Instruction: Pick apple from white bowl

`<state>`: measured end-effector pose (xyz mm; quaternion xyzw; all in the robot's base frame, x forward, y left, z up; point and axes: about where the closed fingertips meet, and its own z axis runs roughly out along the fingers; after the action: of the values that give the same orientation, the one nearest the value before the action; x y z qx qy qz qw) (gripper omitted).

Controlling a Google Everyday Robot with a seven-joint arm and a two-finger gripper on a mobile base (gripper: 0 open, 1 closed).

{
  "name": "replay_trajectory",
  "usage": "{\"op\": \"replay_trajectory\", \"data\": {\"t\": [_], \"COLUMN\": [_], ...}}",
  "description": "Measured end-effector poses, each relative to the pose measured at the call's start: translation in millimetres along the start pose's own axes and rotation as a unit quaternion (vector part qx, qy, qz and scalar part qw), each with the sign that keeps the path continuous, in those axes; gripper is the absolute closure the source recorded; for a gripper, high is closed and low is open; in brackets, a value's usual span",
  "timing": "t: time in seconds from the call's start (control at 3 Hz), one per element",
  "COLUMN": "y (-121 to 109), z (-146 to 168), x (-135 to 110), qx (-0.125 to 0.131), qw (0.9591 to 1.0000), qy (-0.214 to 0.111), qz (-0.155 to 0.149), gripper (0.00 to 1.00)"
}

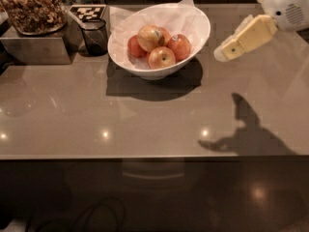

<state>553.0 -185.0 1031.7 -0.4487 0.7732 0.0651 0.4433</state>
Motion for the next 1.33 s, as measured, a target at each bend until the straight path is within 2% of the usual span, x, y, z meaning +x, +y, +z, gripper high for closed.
{"op": "replay_trajectory", "data": {"t": [0.33,0.67,1.0,1.33], "y": [0,0,-14,-28], "z": [49,49,78,117], "x": [-18,-18,-28,-46], "qx": [-0.041,-0.041,-0.050,-0.066], "qw": [0.9989,0.9989,0.9987,0.9977], "qy": [0.009,0.009,-0.007,-0.013], "qz": [-0.020,-0.019,-0.003,0.000], "gripper": [0.00,0.00,0.00,0.00]}}
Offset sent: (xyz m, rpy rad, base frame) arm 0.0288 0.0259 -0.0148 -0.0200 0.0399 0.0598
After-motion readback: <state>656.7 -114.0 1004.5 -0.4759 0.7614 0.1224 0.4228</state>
